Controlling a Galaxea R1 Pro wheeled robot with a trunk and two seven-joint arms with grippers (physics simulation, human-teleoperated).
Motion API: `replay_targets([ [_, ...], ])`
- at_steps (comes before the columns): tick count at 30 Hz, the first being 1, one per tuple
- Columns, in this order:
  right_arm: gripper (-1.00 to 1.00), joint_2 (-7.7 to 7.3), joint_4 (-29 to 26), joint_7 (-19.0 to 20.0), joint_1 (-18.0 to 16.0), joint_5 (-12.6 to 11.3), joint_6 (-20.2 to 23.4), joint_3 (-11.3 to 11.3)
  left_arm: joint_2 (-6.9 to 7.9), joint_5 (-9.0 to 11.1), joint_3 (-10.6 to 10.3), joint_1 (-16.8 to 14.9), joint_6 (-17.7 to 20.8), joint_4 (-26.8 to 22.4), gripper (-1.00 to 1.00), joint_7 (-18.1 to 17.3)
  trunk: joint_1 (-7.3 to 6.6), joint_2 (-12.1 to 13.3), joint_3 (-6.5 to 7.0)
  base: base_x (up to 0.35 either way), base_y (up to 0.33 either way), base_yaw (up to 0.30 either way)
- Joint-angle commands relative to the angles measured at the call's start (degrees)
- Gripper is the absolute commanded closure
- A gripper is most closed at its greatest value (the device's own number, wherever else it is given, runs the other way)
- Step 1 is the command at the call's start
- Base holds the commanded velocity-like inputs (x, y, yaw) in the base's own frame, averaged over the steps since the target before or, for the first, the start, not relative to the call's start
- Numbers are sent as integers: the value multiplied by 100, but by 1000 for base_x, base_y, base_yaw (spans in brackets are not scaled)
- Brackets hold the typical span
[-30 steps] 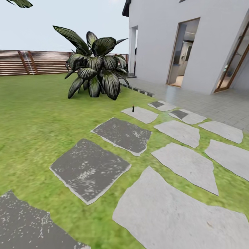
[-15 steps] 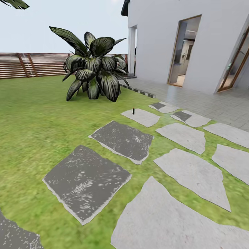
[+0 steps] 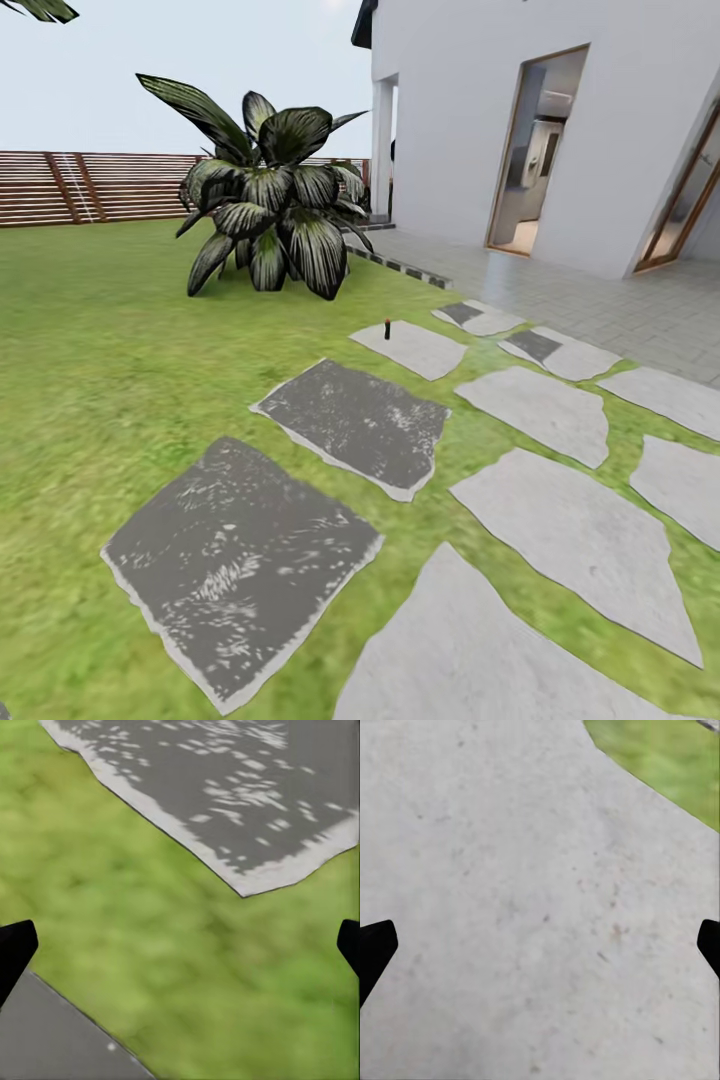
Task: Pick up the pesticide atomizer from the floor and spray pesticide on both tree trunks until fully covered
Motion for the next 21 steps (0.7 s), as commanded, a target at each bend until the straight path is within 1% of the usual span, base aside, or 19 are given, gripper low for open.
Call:
replay_targets([
  [1,-100,0,0,1,0,0,0,0,-1,0,0,-1,0,0,-100,0,0,0,0,339,0,0],
  [12,-100,0,0,0,0,0,0,0,-2,-3,0,-2,0,0,-100,0,0,0,0,339,-4,0],
  [21,-100,-1,7,-8,0,1,0,0,-2,-9,-2,-2,0,0,-100,0,0,0,0,338,-82,0],
])
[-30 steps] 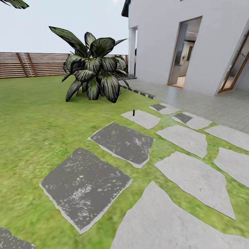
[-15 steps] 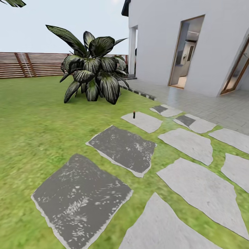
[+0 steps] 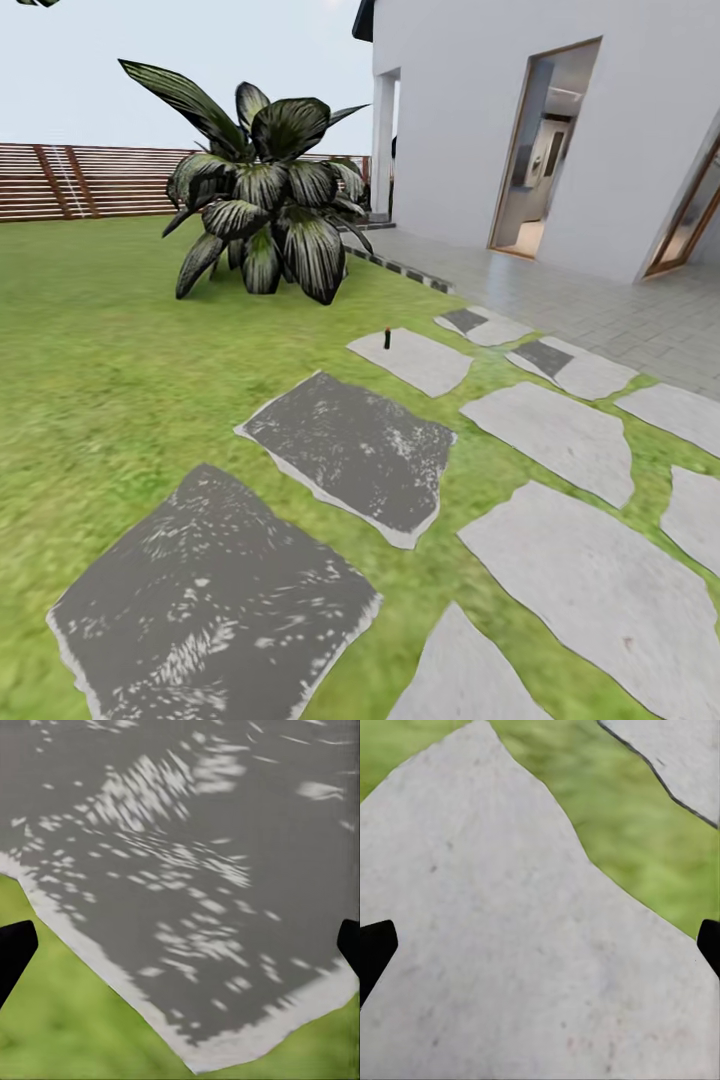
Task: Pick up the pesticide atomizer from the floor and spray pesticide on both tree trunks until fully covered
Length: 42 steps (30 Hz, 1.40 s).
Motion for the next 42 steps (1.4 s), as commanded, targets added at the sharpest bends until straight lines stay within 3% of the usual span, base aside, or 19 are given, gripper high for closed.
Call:
replay_targets([
  [1,-100,-2,0,-2,0,0,0,0,0,0,0,0,0,0,-100,0,0,0,0,337,-98,0],
  [42,-100,10,-6,1,0,-1,0,0,0,0,1,1,0,0,-100,0,0,0,0,336,-99,0],
])
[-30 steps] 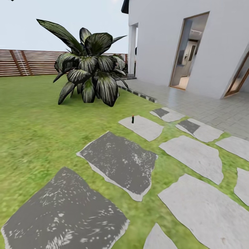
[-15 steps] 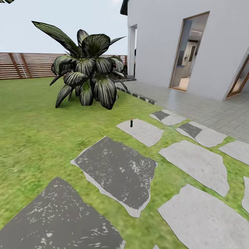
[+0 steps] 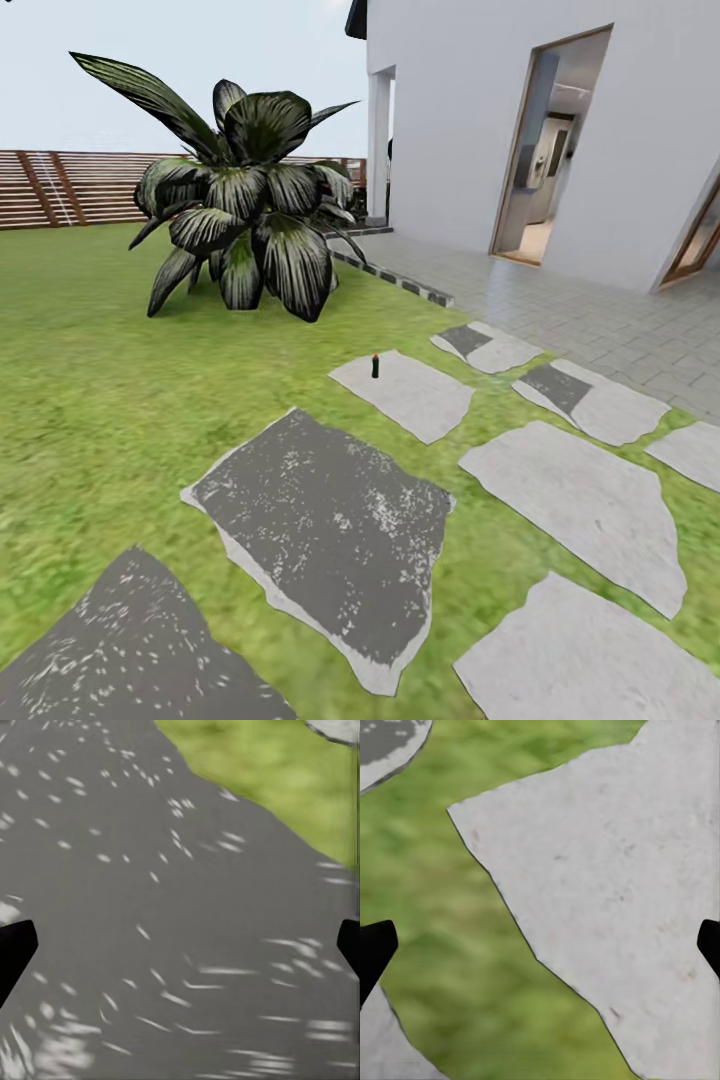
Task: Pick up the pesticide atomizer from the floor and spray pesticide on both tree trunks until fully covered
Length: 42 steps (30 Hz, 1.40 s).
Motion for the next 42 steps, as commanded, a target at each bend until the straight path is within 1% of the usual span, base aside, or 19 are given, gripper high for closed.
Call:
replay_targets([
  [1,-100,-2,1,0,0,0,0,0,-1,0,0,1,0,0,-100,0,0,0,0,336,-100,0],
  [42,-100,-9,7,0,0,0,0,0,-1,0,0,-1,0,0,-100,0,0,0,0,330,-109,0],
])
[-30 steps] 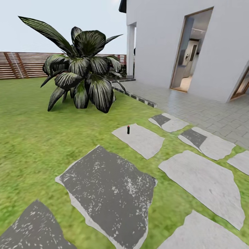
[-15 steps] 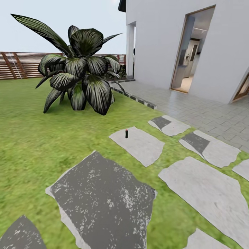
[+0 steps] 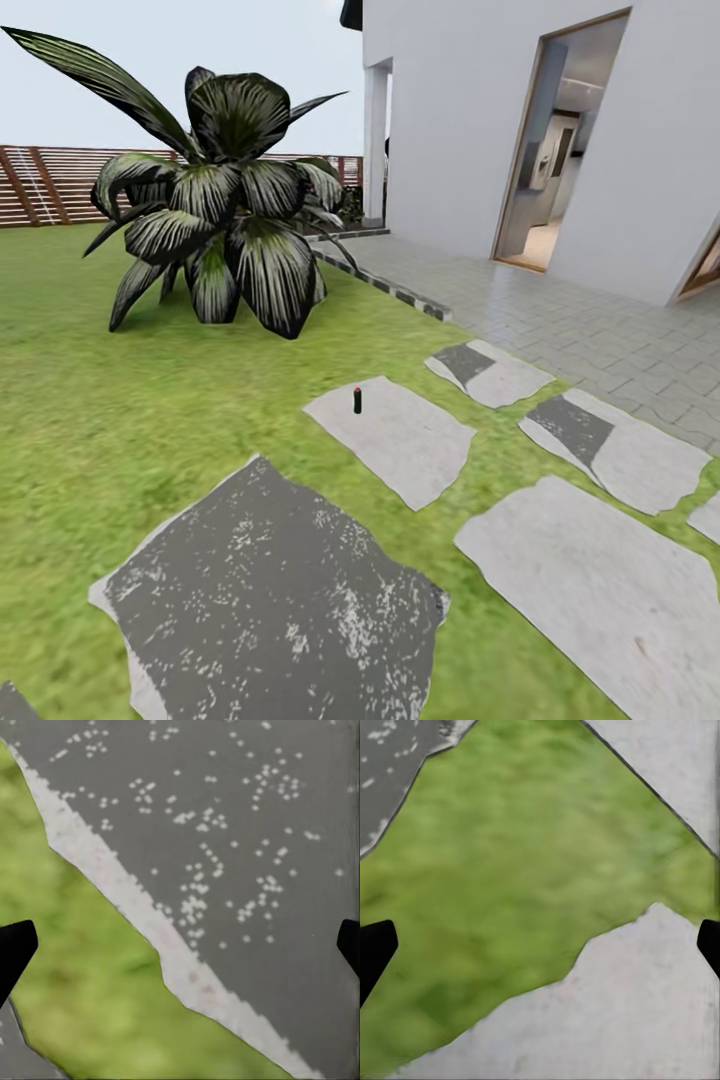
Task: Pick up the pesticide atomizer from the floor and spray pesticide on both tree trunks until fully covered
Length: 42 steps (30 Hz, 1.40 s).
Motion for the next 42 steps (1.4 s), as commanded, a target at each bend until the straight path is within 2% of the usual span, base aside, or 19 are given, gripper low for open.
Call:
replay_targets([
  [1,-100,0,0,0,0,0,0,0,1,0,0,0,0,0,-100,0,0,0,0,301,-155,0],
  [42,-100,0,0,0,0,0,0,1,2,0,0,4,0,0,-100,0,0,0,0,297,-162,0],
])
